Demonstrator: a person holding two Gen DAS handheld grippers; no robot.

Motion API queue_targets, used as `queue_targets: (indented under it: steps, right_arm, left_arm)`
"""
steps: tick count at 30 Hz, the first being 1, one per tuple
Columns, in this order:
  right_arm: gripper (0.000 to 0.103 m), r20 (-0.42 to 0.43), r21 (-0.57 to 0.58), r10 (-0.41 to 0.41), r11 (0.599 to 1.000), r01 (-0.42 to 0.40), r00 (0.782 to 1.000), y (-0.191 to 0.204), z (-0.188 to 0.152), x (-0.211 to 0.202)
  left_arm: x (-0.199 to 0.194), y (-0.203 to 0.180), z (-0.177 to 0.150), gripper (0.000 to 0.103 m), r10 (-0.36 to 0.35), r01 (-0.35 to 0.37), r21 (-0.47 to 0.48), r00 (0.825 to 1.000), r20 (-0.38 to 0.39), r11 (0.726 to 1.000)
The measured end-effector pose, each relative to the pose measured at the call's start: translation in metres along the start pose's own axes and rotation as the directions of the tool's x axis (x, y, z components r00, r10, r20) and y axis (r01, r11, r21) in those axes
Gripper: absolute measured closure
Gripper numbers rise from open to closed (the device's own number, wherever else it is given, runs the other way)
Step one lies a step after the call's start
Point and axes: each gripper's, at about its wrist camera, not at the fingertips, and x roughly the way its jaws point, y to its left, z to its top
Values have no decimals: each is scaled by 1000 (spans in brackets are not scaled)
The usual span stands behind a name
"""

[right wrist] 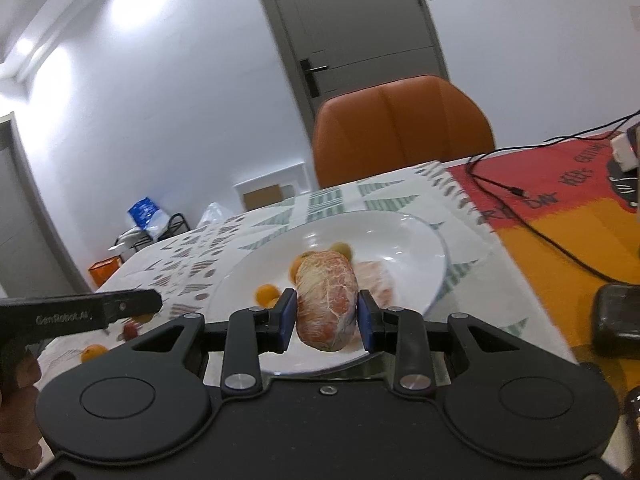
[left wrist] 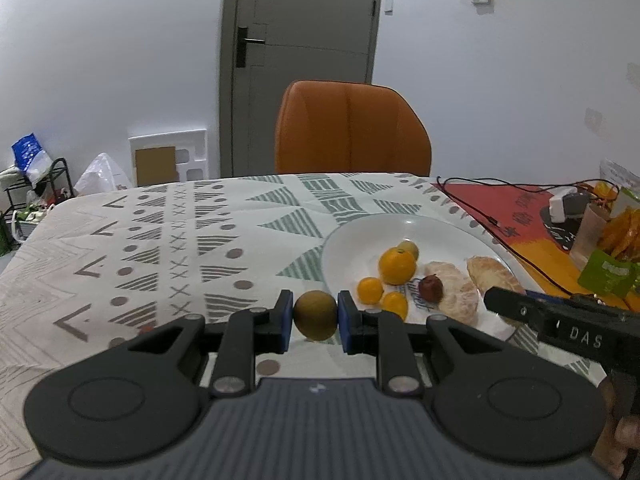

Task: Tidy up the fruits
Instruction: 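Carry the yellow-green fruit and pomelo piece into the white bowl and open both tools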

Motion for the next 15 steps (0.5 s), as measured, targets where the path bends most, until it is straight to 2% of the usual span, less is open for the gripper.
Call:
queue_targets:
  steps: [8, 11, 15]
  right_arm:
    - [72, 28, 8, -54, 999, 54, 998, -17, 12, 1]
    - [66, 52, 14, -85, 996, 85, 995, -21, 16, 1]
    - [66, 57, 27, -75, 997, 74, 996, -26, 13, -6]
  left_arm:
    - [12, -14, 8, 81, -19, 19, 25, 1000, -8, 999]
    - [15, -21, 9, 81, -30, 30, 35, 1000, -10, 999]
    - [18, -30, 11, 81, -38, 38, 56, 999, -11, 998]
